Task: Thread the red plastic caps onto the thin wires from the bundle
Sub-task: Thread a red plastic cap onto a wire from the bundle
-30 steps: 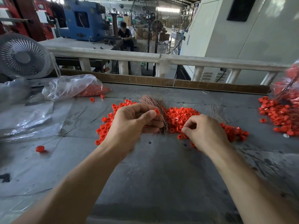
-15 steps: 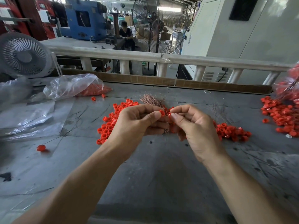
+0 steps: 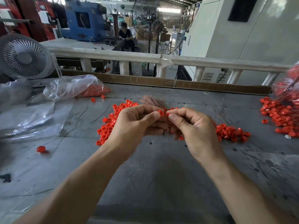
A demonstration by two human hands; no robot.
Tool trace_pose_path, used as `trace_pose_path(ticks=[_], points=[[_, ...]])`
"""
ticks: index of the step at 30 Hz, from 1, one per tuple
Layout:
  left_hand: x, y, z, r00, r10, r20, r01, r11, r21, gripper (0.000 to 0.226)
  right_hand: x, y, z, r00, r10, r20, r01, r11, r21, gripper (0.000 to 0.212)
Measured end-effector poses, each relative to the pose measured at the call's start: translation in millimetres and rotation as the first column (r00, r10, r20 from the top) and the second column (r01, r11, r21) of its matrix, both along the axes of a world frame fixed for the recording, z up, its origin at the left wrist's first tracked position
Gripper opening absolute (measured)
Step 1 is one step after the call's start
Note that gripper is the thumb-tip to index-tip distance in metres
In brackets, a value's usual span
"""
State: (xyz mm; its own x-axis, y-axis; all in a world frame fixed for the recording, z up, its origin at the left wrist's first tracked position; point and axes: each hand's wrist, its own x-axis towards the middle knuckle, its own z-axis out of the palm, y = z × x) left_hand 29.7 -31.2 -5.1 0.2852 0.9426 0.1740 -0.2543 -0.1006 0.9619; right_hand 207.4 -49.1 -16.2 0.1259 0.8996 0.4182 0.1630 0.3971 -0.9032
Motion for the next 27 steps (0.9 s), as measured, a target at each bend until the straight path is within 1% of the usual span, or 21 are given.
trace_pose_path(ticks=[3,6,12,15,19,24,27], points=[[0.0,-0.3,0.3,1.000,0.006,0.002,-0.006,1.000,0.017,0.014,-0.9,-1.6,0.6,0.997,-0.047,0.053,0.043,0.997,0.067,0.010],[0.0,-1.5,0.5,1.000,0.000,-0.029,0.001,0.999,0.049,0.014,-2.2,-3.7,2.5,0.992,-0.096,0.085,0.084,0.987,0.135,0.009],[0.1,-1.7,-1.2,0.997,0.007,-0.073,0.001,0.994,0.108,0.012,-4.1,-8.3,4.8,0.974,-0.140,0.180,0.102,0.973,0.208,0.016],[-0.4,-1.1,-2.6,0.995,0.012,-0.104,0.004,0.990,0.144,0.013,-4.7,-9.0,5.4,0.947,-0.175,0.268,0.105,0.962,0.254,0.013],[0.6,-0.2,-3.9,0.994,0.018,-0.106,-0.002,0.988,0.154,0.013,-4.8,-9.3,7.9,0.909,-0.224,0.352,0.103,0.938,0.331,0.009],[0.0,1.2,-5.8,0.994,0.023,-0.110,-0.005,0.986,0.166,0.012,-4.9,-8.6,9.2,0.879,-0.258,0.401,0.078,0.908,0.412,0.009],[0.5,1.9,-6.3,0.993,0.036,-0.113,-0.016,0.985,0.174,0.012,-5.6,-8.2,8.5,0.871,-0.280,0.402,0.089,0.897,0.432,0.009]])
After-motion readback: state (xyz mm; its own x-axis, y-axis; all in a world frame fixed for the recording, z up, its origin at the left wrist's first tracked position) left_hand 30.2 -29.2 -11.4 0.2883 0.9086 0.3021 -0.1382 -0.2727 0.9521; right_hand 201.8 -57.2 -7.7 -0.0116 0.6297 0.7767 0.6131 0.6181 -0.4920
